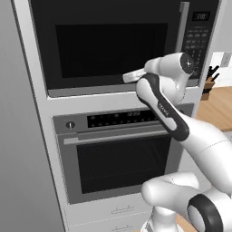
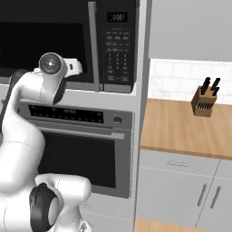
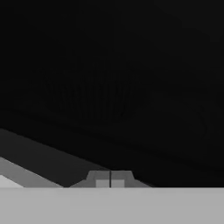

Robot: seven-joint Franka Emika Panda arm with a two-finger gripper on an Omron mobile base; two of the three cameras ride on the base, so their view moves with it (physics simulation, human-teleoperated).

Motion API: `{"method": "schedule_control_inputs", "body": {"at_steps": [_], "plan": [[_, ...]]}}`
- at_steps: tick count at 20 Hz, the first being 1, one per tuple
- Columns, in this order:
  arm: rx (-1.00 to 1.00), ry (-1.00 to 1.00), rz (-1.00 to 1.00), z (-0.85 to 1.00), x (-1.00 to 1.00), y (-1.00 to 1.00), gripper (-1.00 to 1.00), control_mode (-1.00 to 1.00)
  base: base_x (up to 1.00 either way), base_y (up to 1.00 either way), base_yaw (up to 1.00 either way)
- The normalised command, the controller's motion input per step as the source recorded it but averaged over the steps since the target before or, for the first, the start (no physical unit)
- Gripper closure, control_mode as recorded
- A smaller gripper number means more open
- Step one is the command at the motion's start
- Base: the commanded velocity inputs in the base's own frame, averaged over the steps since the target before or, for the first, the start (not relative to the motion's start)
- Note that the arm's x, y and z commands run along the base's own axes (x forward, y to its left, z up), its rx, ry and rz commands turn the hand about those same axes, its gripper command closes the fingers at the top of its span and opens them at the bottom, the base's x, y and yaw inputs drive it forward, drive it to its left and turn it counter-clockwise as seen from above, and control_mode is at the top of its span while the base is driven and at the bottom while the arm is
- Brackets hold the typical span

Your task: Open the microwave, place the bowl with waffle inside the microwave, then close the microwave door and turn it on.

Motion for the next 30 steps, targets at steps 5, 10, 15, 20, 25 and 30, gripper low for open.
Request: {"method": "schedule_control_inputs", "body": {"at_steps": [5, 10, 15, 20, 25, 30], "plan": [[0.0, 0.0, 0.07, -0.4, 0.72, 0.0, 1.0, -1.0, 0.0, 0.0, 0.0], [0.0, 0.13, 0.07, 0.42, -0.46, -0.03, 1.0, -1.0, 0.0, 0.0, 0.0], [0.0, 0.13, 0.04, 0.54, -1.0, -0.04, 1.0, -1.0, 0.0, 0.0, 0.0], [0.12, 0.02, -0.03, 0.22, -0.54, -0.12, 1.0, -1.0, 0.0, 0.0, 0.0], [0.38, 0.07, -0.01, 0.05, -0.08, -0.48, 1.0, -1.0, 0.0, 0.0, 0.0], [0.55, 0.08, -0.32, 0.03, -0.46, -0.6, 1.0, -1.0, 0.0, 0.0, 0.0]]}}
